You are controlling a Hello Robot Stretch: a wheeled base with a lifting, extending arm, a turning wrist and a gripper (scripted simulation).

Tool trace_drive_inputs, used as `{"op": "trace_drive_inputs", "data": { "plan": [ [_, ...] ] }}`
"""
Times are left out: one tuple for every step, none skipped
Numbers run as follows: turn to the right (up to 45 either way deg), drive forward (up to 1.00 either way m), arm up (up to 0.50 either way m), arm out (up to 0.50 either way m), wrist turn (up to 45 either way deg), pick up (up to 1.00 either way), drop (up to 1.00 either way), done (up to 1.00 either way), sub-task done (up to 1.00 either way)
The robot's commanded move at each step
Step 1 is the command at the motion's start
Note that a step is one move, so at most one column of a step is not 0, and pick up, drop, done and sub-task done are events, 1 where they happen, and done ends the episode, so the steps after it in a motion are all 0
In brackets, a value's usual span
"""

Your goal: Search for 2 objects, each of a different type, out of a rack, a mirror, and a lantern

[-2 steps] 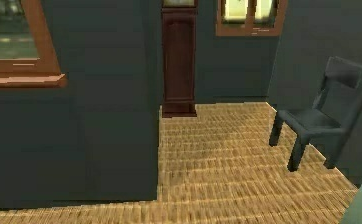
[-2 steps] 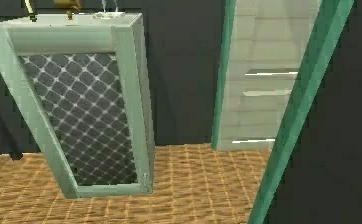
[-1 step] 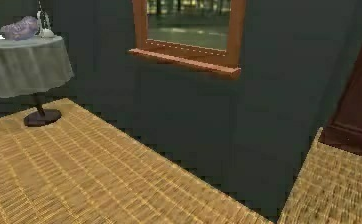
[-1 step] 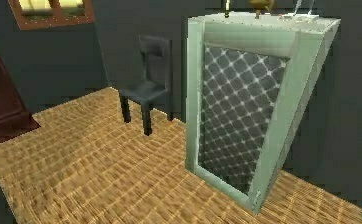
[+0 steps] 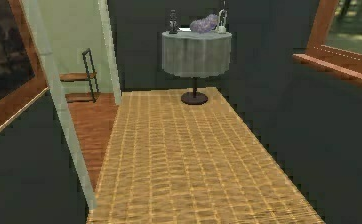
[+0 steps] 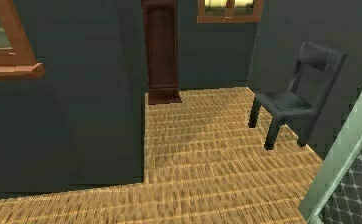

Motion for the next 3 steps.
{"op": "trace_drive_inputs", "data": {
  "plan": [
    [-3.0,0.0,0.0,0.0,0.0,0.0,0.0,0.0,0.0],
    [0.0,1.0,0.0,0.0,0.0,0.0,0.0,0.0,0.0],
    [0.0,0.45,0.0,0.0,0.0,0.0,0.0,0.0,0.0]
  ]
}}
